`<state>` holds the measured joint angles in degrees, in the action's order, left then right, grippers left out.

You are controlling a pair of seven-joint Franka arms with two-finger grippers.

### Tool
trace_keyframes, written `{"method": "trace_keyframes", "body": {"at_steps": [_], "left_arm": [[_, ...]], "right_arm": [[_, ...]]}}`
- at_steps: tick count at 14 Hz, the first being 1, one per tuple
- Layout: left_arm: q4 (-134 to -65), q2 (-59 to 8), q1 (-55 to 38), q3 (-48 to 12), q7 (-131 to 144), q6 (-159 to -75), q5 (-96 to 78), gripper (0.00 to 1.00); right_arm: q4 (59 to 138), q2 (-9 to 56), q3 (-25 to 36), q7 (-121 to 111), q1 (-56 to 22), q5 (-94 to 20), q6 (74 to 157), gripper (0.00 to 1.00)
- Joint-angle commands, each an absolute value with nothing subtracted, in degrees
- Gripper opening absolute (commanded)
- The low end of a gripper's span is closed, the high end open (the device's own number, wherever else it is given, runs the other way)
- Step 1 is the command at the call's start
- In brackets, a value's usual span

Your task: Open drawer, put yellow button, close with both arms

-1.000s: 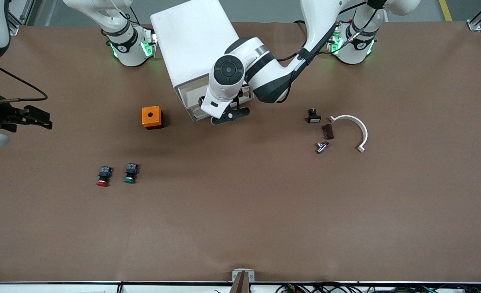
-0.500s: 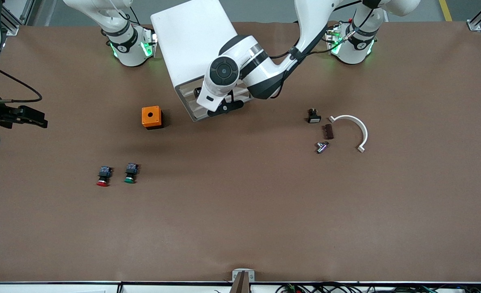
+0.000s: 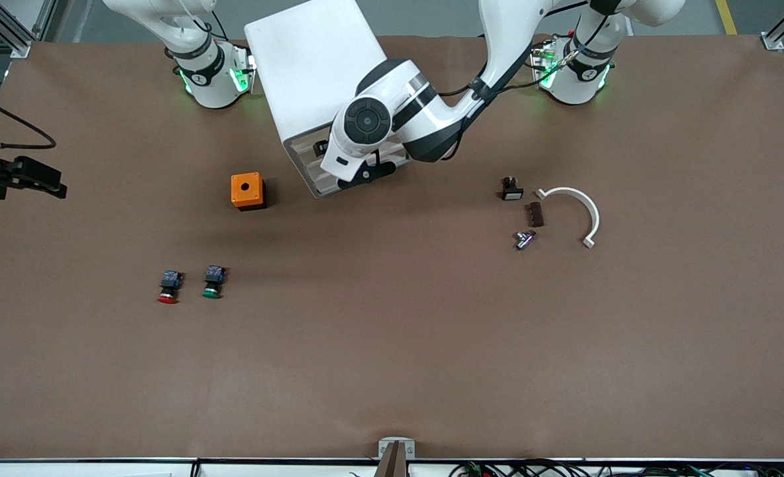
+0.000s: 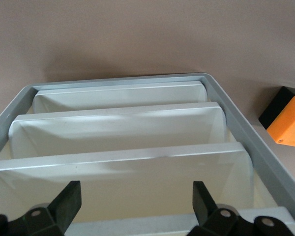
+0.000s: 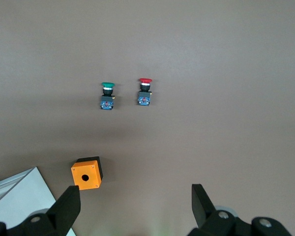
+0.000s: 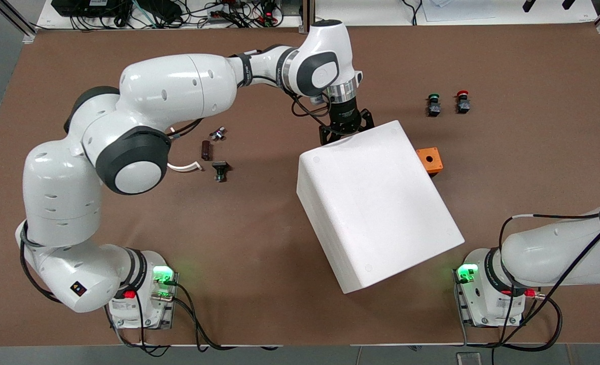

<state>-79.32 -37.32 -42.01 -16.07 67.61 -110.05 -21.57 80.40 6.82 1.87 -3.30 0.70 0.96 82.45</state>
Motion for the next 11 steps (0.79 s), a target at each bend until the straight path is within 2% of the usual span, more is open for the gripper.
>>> {"method": "trace_keyframes", "body": {"at_steps": [1,5,11], "left_arm": [[-78.8,-36.9,-41.6,-16.3,67.6,-110.2,-23.0,1.00],[-78.5,-36.2,-38.7,-15.8,67.6,-110.2,-22.5,1.00],[-78.6,-31.9,-28.8,-15.7,67.9,-110.2,-16.5,1.00]], "right_arm": [[79.8,5.3,1.2,-2.3,1.6,-1.6,81.6,1.00],[79.7,3.7,1.7,-2.4,2.7,-1.8,79.2,1.00],[81.9,1.1,1.2,-11.0,3.6,-0.8,78.9,1.00]]}}
